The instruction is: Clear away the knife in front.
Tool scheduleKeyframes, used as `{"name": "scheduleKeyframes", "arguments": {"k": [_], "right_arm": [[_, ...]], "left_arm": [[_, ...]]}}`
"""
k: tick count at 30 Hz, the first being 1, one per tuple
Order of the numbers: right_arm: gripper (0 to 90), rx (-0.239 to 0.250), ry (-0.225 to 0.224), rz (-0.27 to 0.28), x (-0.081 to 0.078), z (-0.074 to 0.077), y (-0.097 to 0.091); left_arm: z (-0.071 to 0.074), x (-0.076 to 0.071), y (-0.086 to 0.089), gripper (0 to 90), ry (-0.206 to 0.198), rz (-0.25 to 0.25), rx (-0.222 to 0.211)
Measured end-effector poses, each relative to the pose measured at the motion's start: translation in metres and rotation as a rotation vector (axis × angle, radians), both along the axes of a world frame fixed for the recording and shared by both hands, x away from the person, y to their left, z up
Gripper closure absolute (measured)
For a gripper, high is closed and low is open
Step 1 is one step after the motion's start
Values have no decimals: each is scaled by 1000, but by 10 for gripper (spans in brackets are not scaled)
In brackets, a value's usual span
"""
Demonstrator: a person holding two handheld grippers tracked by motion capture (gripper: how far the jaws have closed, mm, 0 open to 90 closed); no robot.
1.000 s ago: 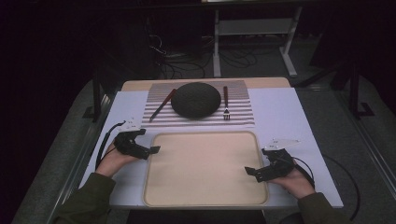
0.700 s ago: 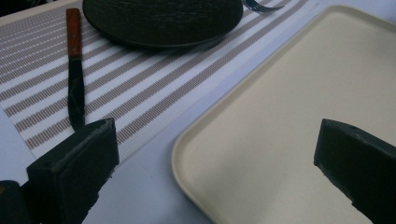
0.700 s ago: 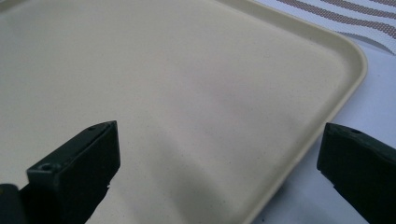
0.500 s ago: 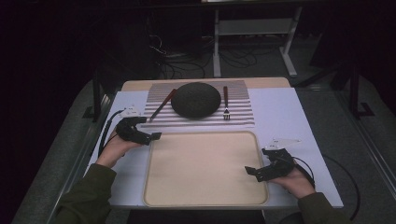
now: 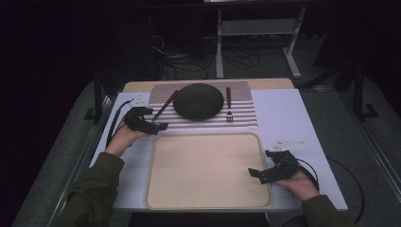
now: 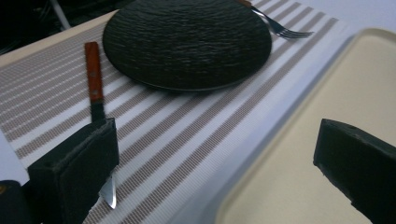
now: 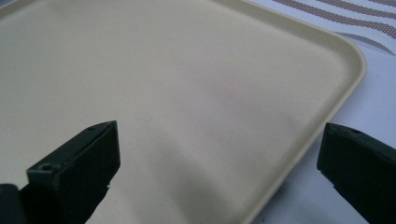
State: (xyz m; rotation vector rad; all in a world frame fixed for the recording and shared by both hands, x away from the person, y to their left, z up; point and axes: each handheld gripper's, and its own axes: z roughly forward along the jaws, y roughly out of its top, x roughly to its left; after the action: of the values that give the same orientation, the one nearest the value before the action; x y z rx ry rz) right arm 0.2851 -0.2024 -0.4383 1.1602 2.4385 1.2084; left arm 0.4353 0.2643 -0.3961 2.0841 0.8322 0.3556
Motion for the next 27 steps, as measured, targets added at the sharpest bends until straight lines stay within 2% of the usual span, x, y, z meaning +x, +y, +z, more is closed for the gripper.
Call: {"name": "scheduleKeyframes", "arguments": {"k": [2, 9, 14, 16, 20, 21, 27], "right_arm": [[0, 2, 0, 0, 0, 0, 0], [0, 12, -1, 2, 0, 1, 0], [0, 19, -1, 2, 0, 1, -1], [0, 20, 0, 3, -1, 1, -1], [0, 23, 0, 5, -1, 1, -1], [0, 25, 1, 5, -1, 1, -1], [0, 30, 1, 6, -1, 1, -2]], "left_arm": [[1, 7, 0, 5, 1, 6, 3], [3, 30, 0, 124, 2, 37, 19], [3, 46, 0, 176, -2, 62, 24], [3, 53, 1, 216, -4, 69, 33], [4, 63, 1, 296, -1, 80, 27], [4, 69, 1, 296, 1, 85, 20], [1, 85, -1, 441, -1, 101, 31]]}}
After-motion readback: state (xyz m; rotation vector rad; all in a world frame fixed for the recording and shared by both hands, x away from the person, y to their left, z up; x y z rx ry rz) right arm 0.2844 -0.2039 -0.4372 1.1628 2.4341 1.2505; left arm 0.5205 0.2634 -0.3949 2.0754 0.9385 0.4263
